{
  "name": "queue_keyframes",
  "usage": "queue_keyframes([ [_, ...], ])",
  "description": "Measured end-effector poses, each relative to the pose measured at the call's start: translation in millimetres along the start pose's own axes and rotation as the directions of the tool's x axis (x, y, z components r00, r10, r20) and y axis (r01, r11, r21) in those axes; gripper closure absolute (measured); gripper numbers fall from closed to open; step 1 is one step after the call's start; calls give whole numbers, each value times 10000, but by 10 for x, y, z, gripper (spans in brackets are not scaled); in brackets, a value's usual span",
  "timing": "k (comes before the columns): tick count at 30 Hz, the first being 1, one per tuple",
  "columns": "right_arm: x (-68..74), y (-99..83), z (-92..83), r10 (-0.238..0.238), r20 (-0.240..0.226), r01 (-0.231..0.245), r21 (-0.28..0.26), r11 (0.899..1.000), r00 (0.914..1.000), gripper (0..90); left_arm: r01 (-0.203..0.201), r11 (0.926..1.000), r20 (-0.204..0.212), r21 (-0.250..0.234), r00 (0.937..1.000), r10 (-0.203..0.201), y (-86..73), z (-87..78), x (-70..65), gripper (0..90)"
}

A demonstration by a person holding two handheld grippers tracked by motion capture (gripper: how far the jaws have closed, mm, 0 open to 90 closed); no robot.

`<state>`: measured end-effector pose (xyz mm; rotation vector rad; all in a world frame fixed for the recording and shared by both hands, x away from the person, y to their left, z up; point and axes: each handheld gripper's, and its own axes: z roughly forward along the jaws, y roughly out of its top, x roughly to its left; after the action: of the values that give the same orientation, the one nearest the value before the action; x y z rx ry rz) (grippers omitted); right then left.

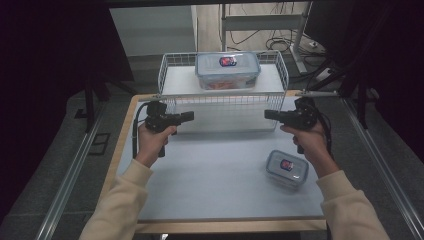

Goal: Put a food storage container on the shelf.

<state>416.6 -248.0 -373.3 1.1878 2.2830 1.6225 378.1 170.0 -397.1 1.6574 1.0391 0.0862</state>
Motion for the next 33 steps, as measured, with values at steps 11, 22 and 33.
queue_keyframes([
  [11, -48, -624, -56, 295, -290, -279, 531, 9982, 9991, 890, -8, 9995, 153, 322, 9999, 3, -562, -84, -47, 895],
  [22, 24, -981, -178, -91, -155, 106, 957, 9954, 9998, 866, -49, 9967, 23, 814, 10000, 47, -937, -74, -96, 824],
  [33, 90, -1006, -146, -458, -290, 490, 1178, 9918, 9985, 690, -142, 9939, -604, 1096, 9980, 209, -1010, -48, -148, 398],
])
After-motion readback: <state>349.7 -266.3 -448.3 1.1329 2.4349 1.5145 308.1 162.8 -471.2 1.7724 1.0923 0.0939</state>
